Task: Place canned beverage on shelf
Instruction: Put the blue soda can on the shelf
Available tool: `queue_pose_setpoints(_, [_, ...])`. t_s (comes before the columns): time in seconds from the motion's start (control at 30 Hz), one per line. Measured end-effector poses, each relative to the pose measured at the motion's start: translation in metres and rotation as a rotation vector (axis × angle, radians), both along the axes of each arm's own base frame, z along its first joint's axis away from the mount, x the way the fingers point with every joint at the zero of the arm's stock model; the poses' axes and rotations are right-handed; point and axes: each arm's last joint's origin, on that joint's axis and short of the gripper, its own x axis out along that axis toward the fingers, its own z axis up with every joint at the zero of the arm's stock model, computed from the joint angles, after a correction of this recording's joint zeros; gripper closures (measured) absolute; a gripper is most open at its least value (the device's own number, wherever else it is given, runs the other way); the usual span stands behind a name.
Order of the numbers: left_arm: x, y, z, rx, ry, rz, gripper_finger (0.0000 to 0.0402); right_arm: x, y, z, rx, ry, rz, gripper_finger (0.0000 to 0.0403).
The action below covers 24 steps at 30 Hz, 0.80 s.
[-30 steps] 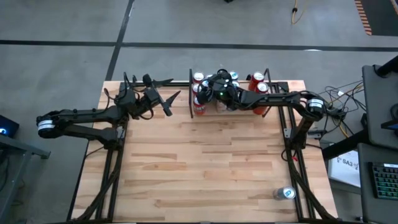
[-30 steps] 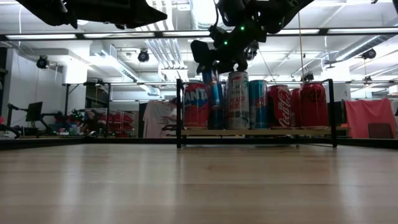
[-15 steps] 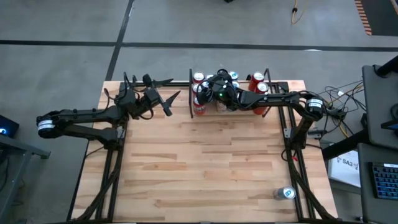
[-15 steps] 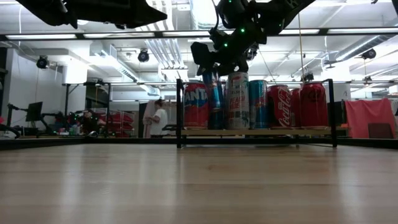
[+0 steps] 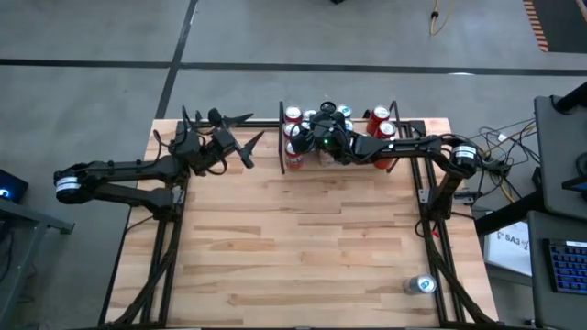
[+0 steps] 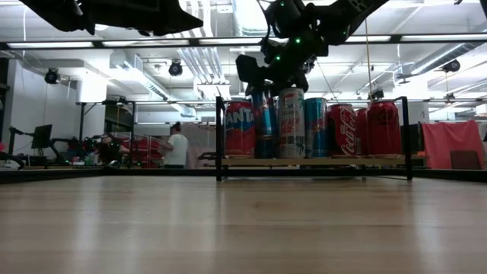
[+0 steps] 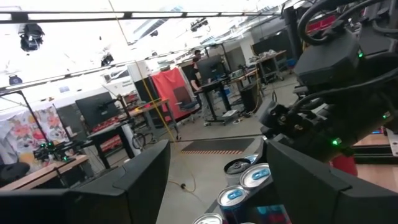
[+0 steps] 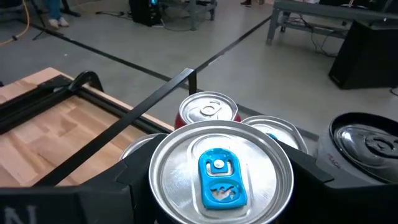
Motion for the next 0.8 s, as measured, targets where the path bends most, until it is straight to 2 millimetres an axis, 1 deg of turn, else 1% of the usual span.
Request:
queue_pose_setpoints(0.27, [0.0000, 0.0000, 0.0000, 0.000, 0.000, 0.000, 0.0150, -0.0017, 0.0009, -0.0034, -0.006, 0.003, -0.026, 0.0182])
queue_pose_setpoints(0.53, [0.0000, 0.0000, 0.0000, 0.000, 0.000, 0.000, 0.0150, -0.0019, 0.0009, -0.0037, -0.005, 0.006, -0.025, 0.0161])
queue_pose_setpoints(0.8, [0.0000, 0.0000, 0.0000, 0.000, 0.000, 0.000, 0.0150, -0.0019, 0.0009, -0.0040, -0.003, 0.008, -0.023, 0.0163])
